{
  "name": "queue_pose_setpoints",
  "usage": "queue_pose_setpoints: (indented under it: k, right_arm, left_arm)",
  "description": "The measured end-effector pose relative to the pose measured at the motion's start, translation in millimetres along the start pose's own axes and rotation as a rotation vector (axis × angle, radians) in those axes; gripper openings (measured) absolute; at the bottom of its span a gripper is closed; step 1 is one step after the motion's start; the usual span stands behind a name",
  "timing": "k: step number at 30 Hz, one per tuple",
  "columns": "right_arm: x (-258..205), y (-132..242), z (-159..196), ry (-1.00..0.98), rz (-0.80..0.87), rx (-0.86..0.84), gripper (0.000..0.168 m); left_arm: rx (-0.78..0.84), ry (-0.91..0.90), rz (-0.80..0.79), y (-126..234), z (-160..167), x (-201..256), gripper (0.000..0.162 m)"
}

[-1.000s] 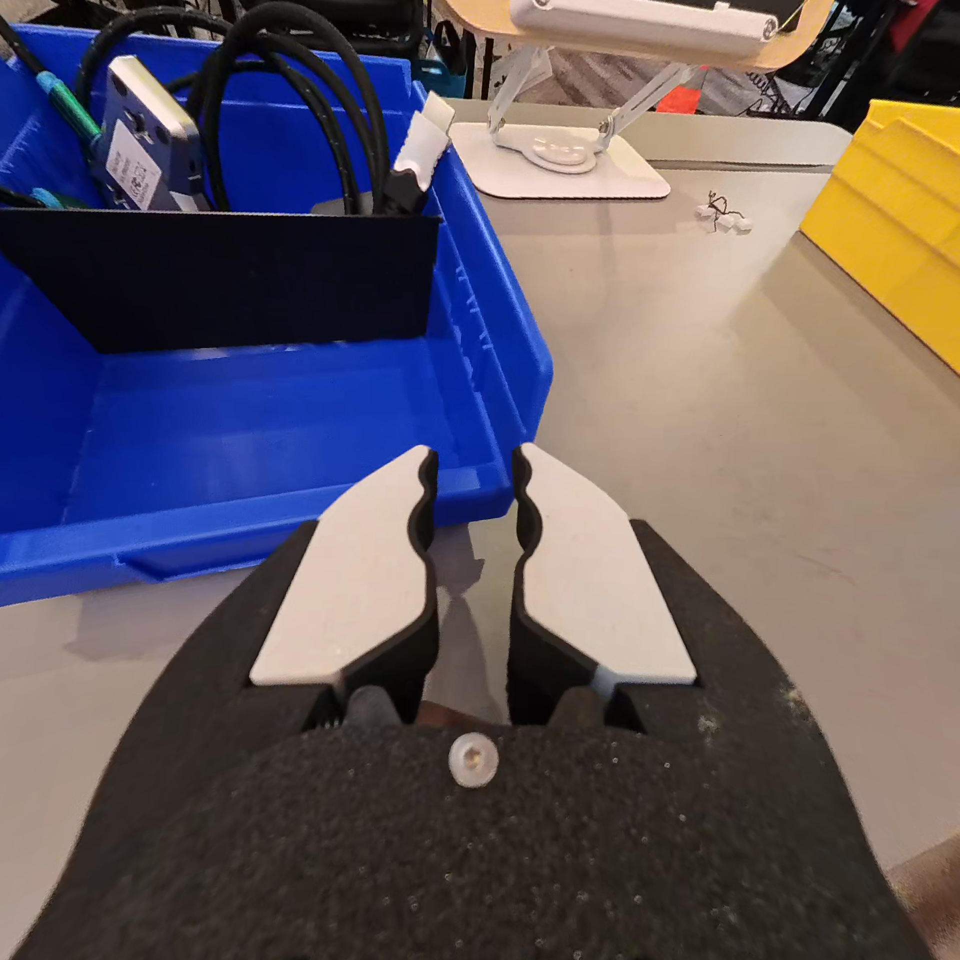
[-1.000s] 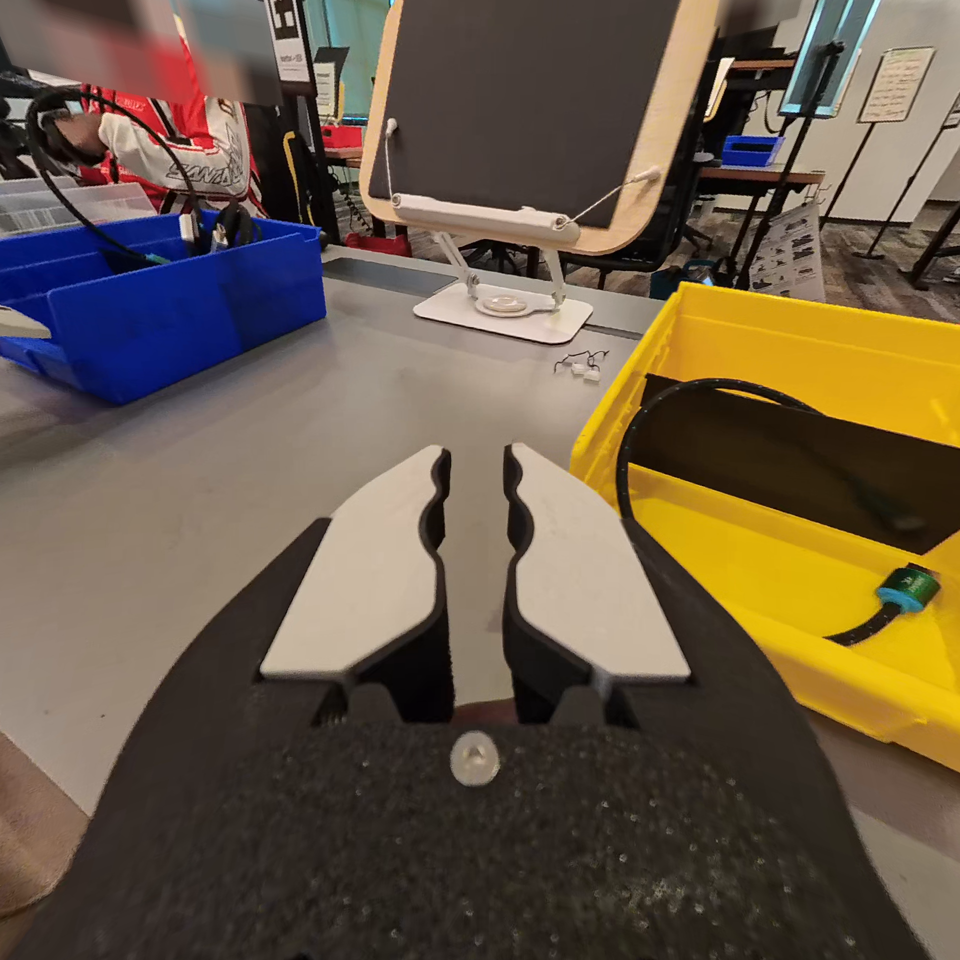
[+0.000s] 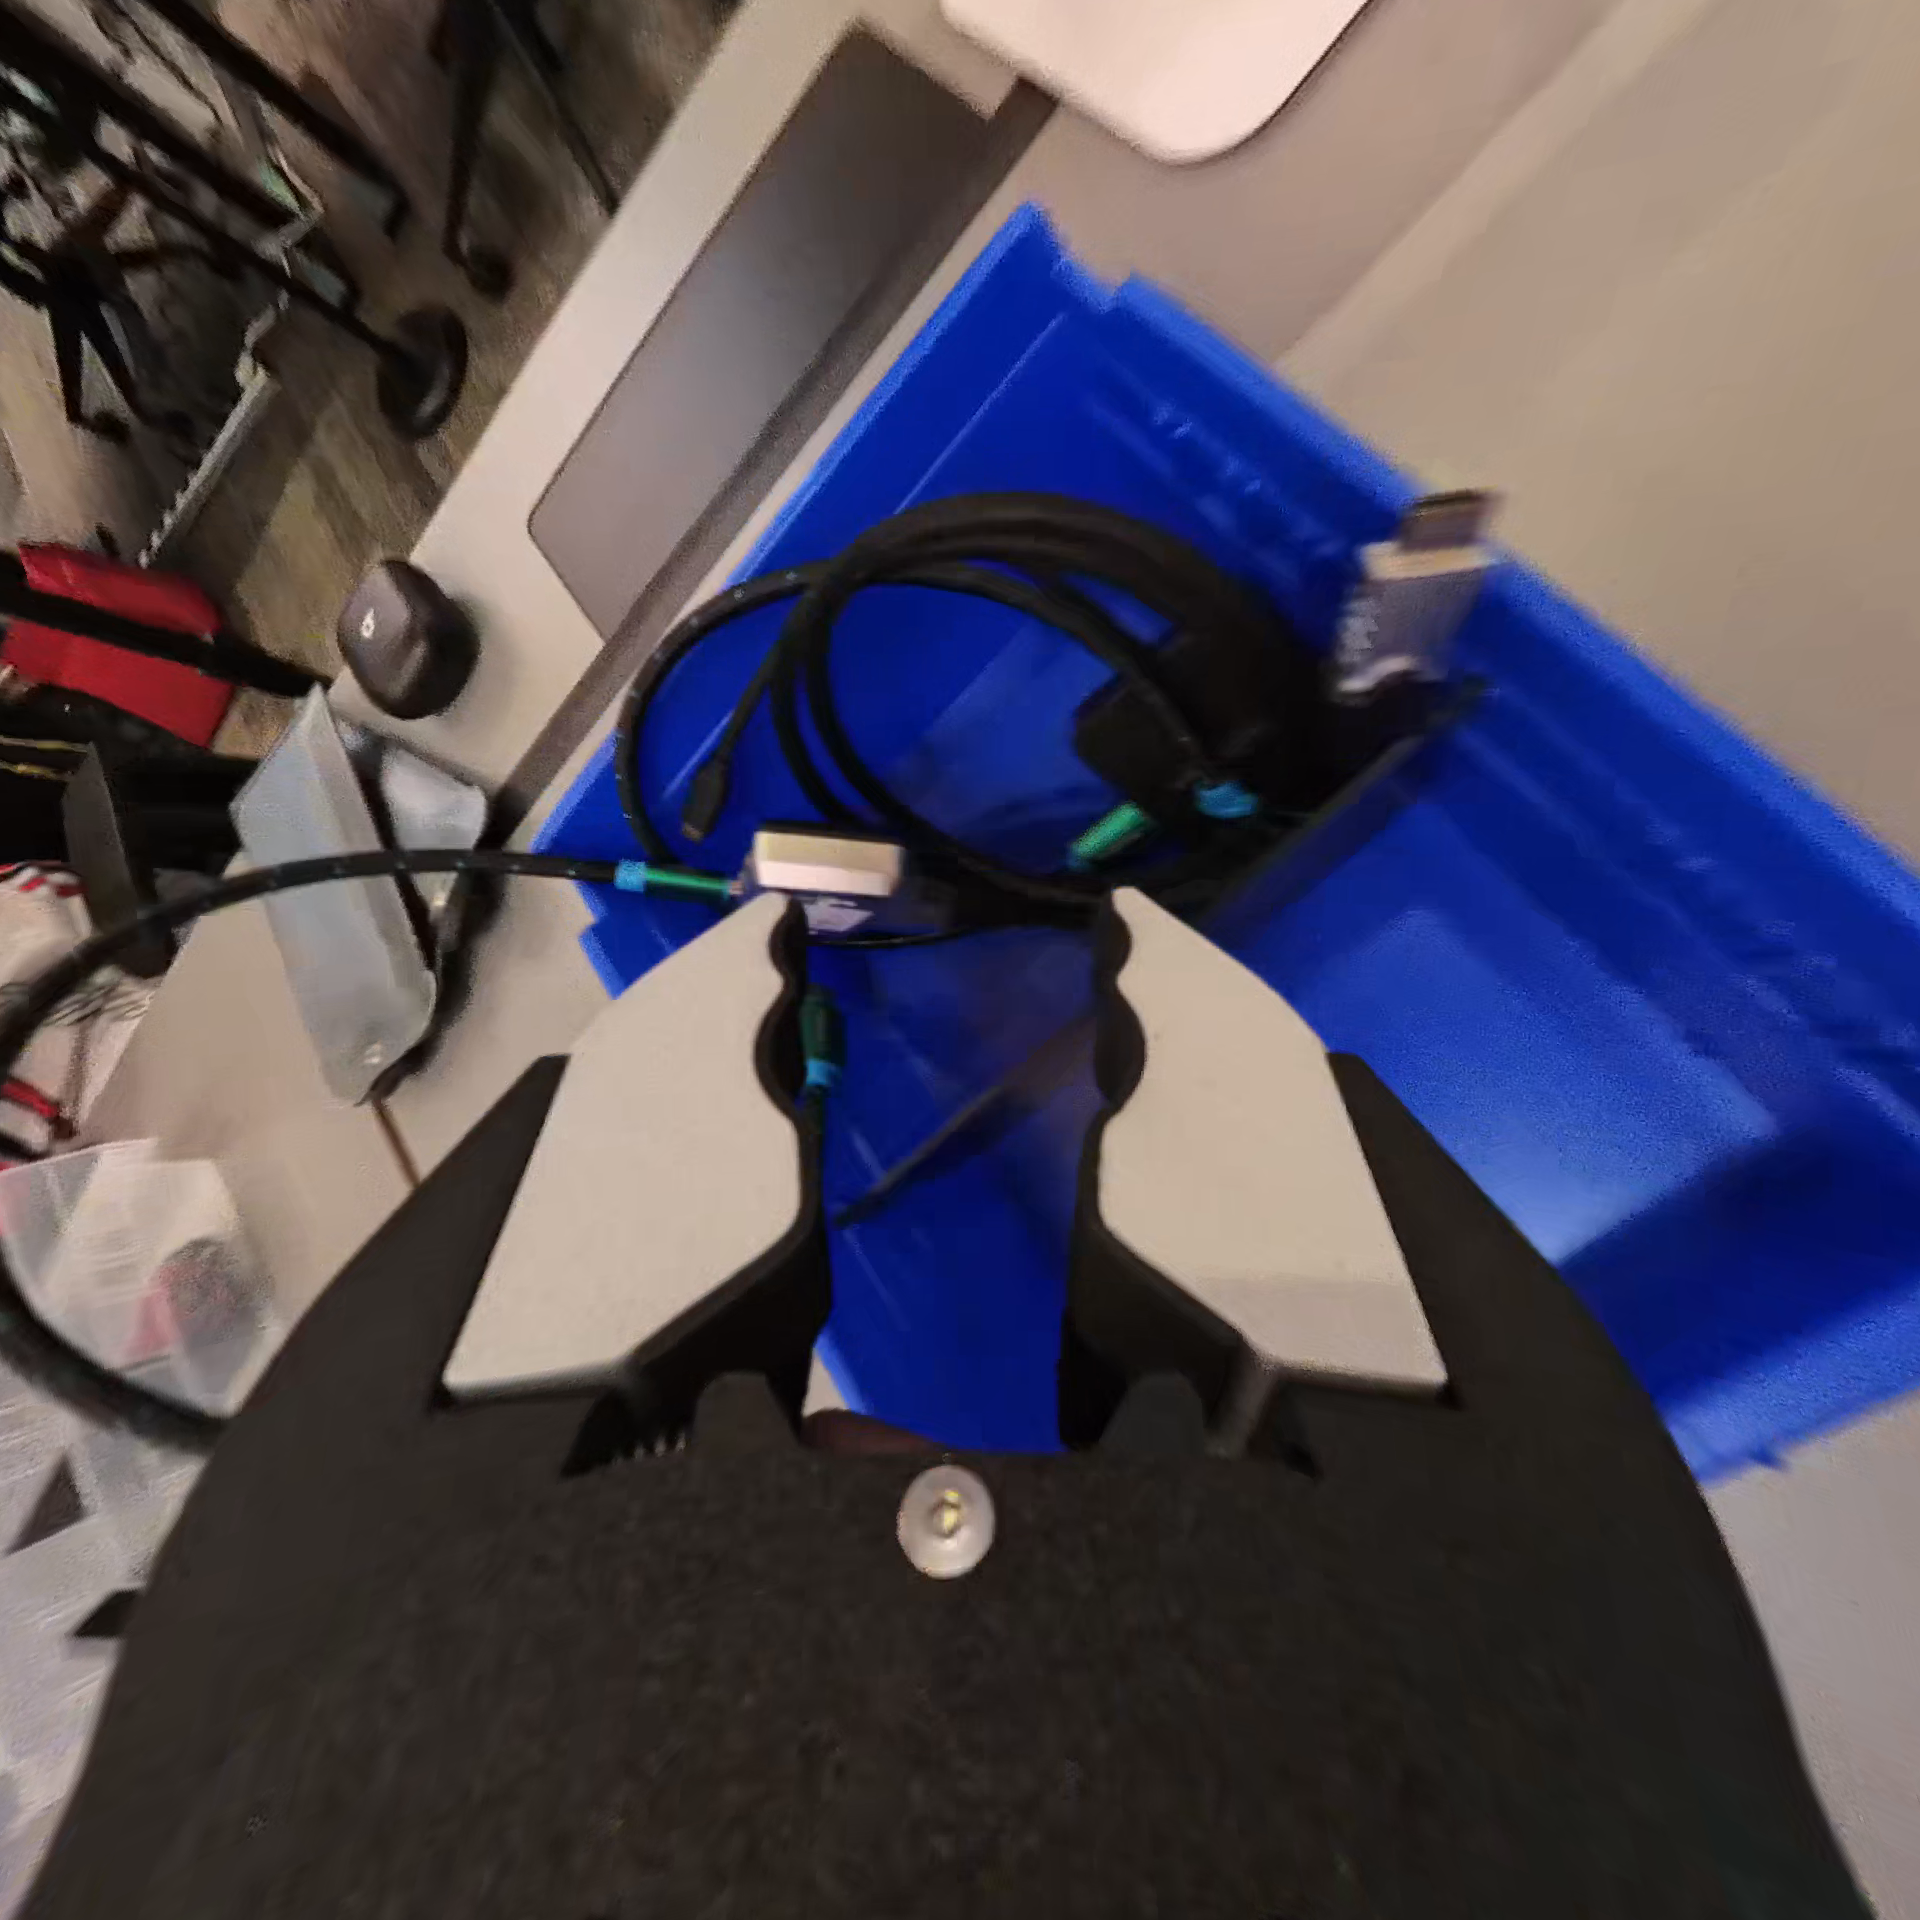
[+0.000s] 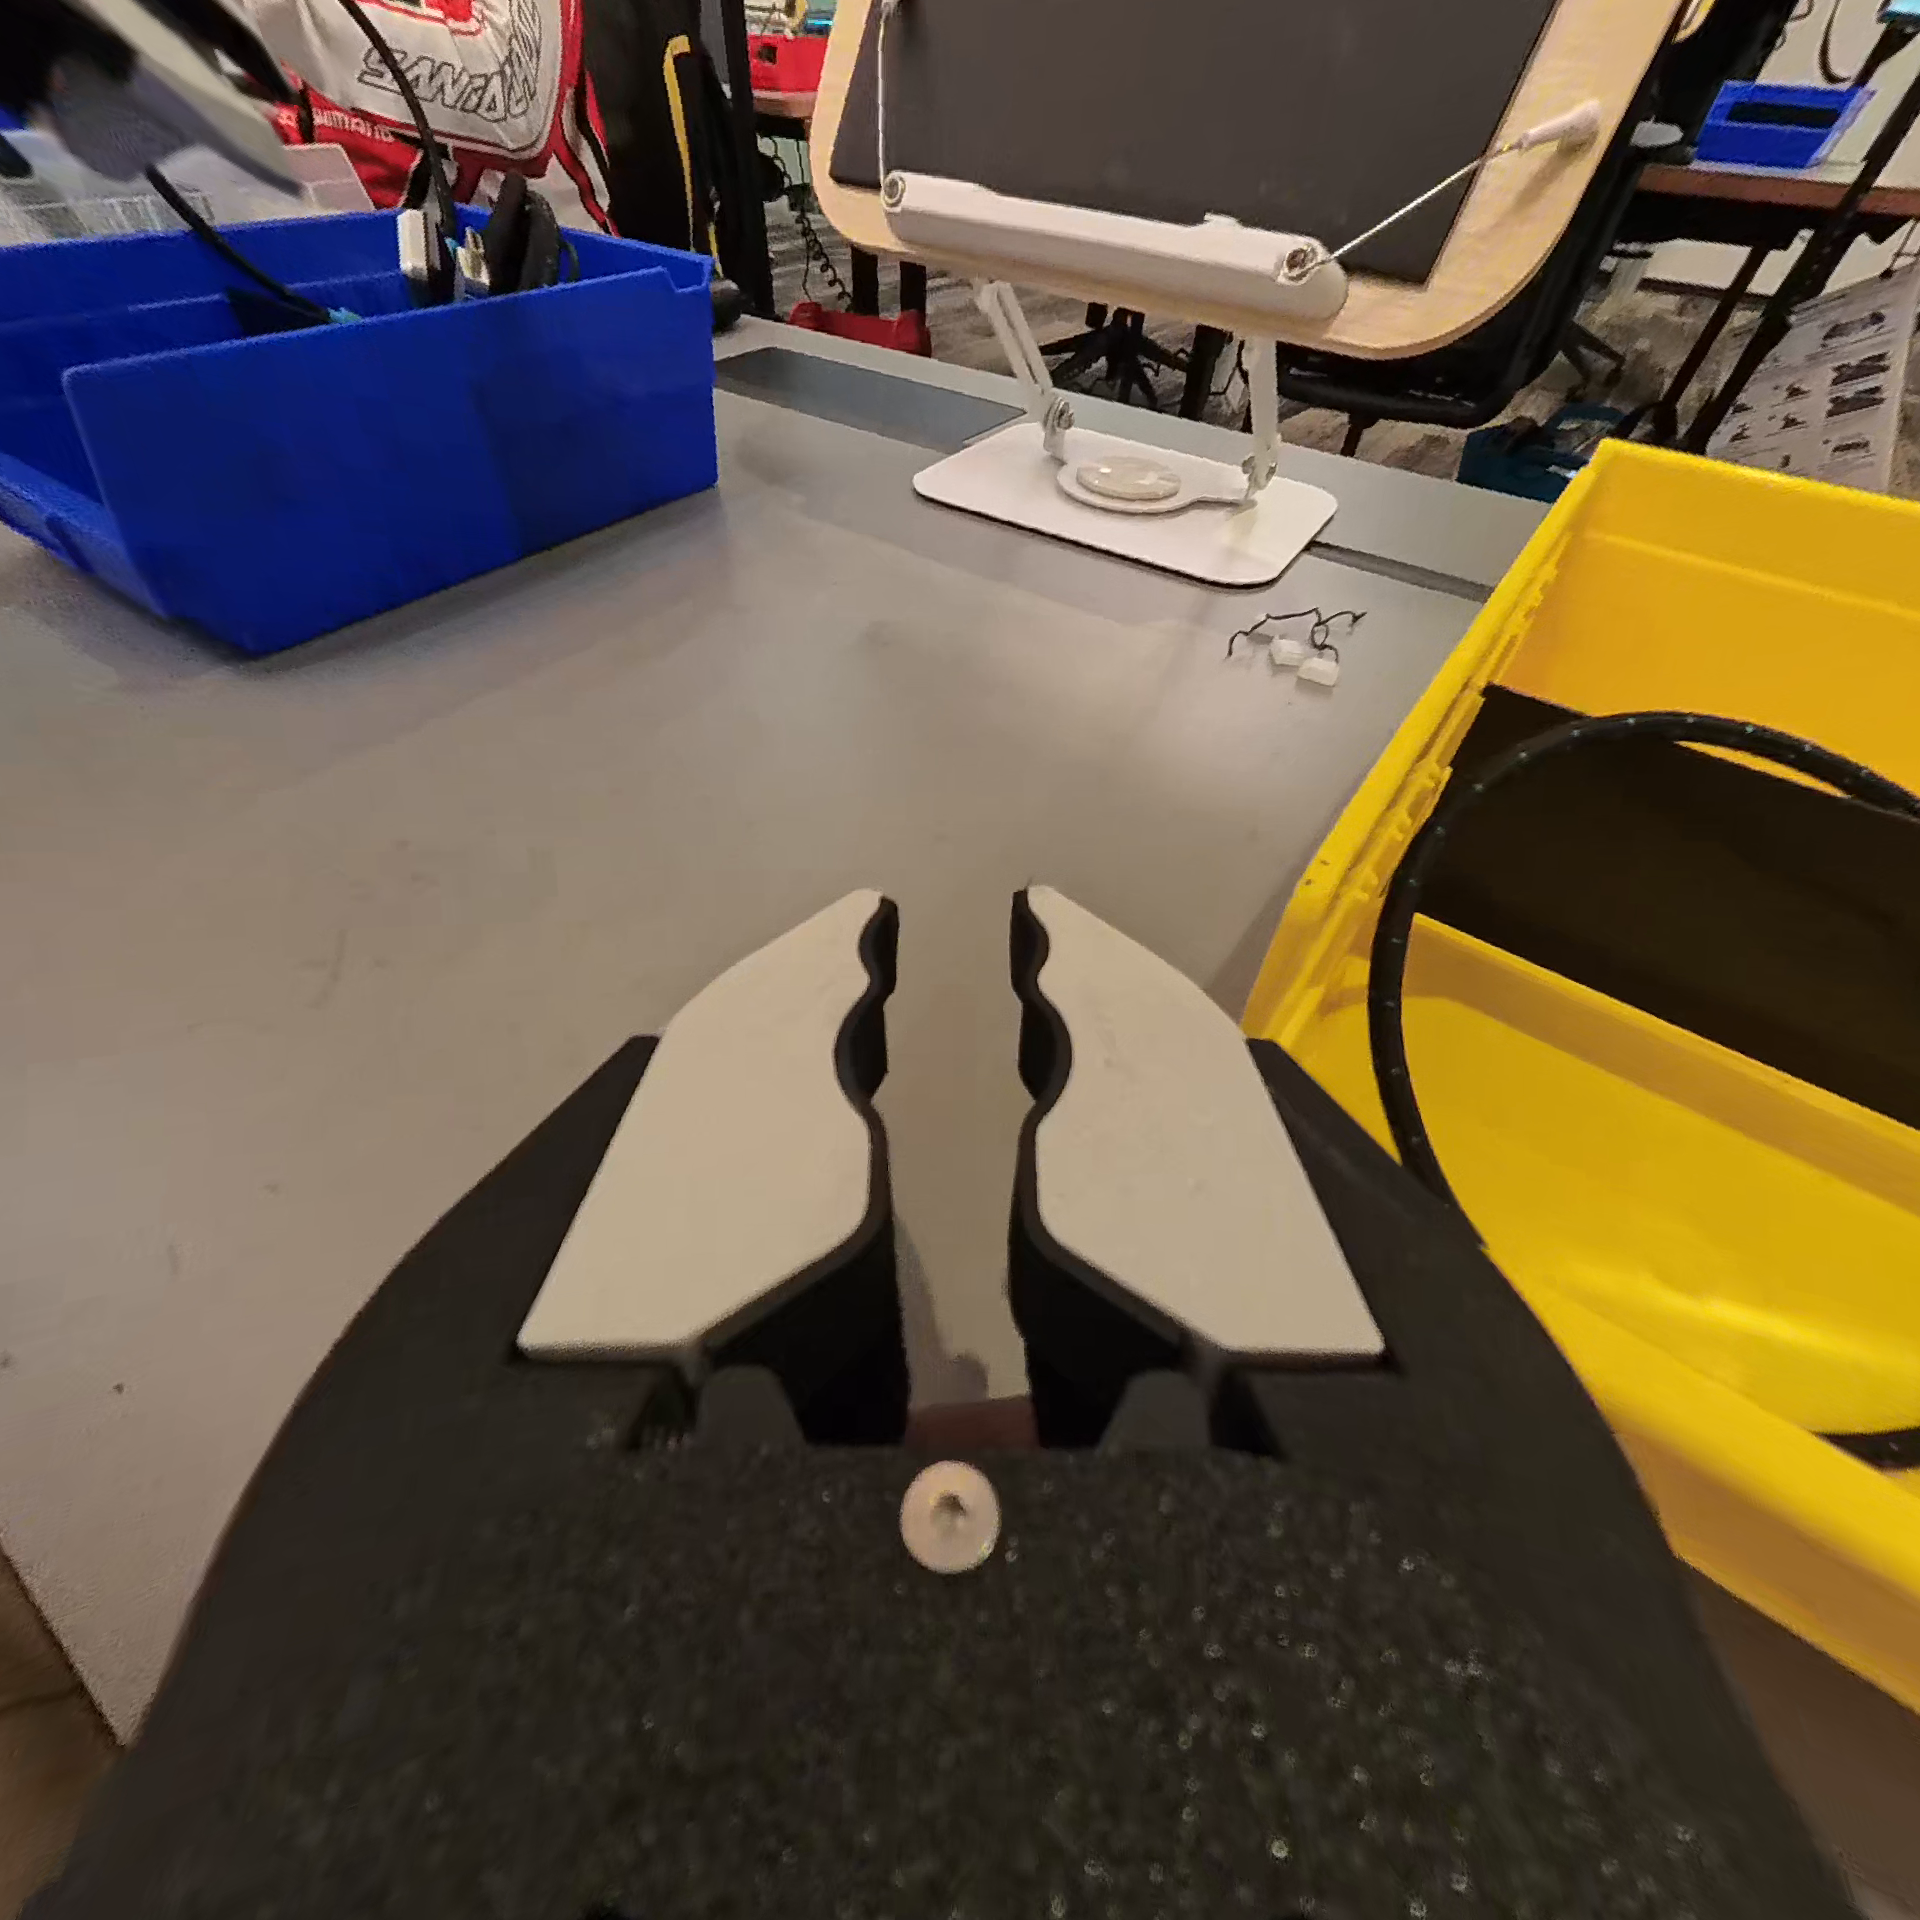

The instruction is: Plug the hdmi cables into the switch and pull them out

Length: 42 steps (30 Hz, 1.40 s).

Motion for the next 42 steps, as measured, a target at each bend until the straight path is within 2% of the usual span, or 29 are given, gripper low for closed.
queue_pose_setpoints:
  k: [4,7,8,14,16,24,30,34,38,42]
  right_arm:
    - [1.5,0.5,0.6,-0.046,-0.014,-0.003,0.02]
    - [5.9,2.0,3.6,-0.058,-0.006,-0.013,0.02]
    - [7.5,2.3,4.4,-0.063,-0.006,-0.016,0.02]
    - [8.6,1.5,7.4,-0.143,-0.05,-0.022,0.021]
    - [5.9,1.2,7.7,-0.166,-0.074,-0.025,0.022]
    - [1.0,6.6,5.9,-0.121,-0.052,-0.021,0.022]
    - [-5.4,8.3,5.1,-0.074,-0.04,-0.024,0.022]
    - [-9.1,8.3,4.4,-0.047,-0.036,-0.025,0.021]
    - [-11.9,8.5,3.3,-0.028,-0.032,-0.024,0.021]
    - [-15.6,9.0,0.8,-0.005,-0.031,-0.014,0.021]
  left_arm:
    - [-0.205,-0.075,-0.05,-48.3,8.7,-19.8,0.067]
    - [-0.282,-0.074,-0.082,-71.0,18.7,-27.7,0.054]
    - [-0.304,-0.07,-0.083,-76.3,22.9,-28.3,0.054]
    - [-0.297,-0.108,-0.131,-90.1,24.0,-32.4,0.059]
    - [-0.25,-0.099,-0.148,-83.9,18.8,-34.4,0.052]
    - [-0.142,-0.213,-0.475,-2.8,3.6,-59.4,0.052]
    - [0.01,-0.299,-0.943,120.4,-41.0,-97.2,0.052]
    - [0.159,-0.29,-1.168,205.8,-81.2,-108.6,0.052]
    - [0.301,-0.333,-1.266,251.7,-120.8,-78.1,0.052]
    - [0.442,-0.375,-1.196,244.6,-151.5,-15.1,0.052]
Point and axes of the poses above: each gripper's, where its closed fingertips meet, y back along the fingers, z out of its underside, x = y × z across the jaws, the point moved 2 cm from there along y, back along the fingers, and after that the axes turned 5 degrees about -x, right-handed, at the moved point
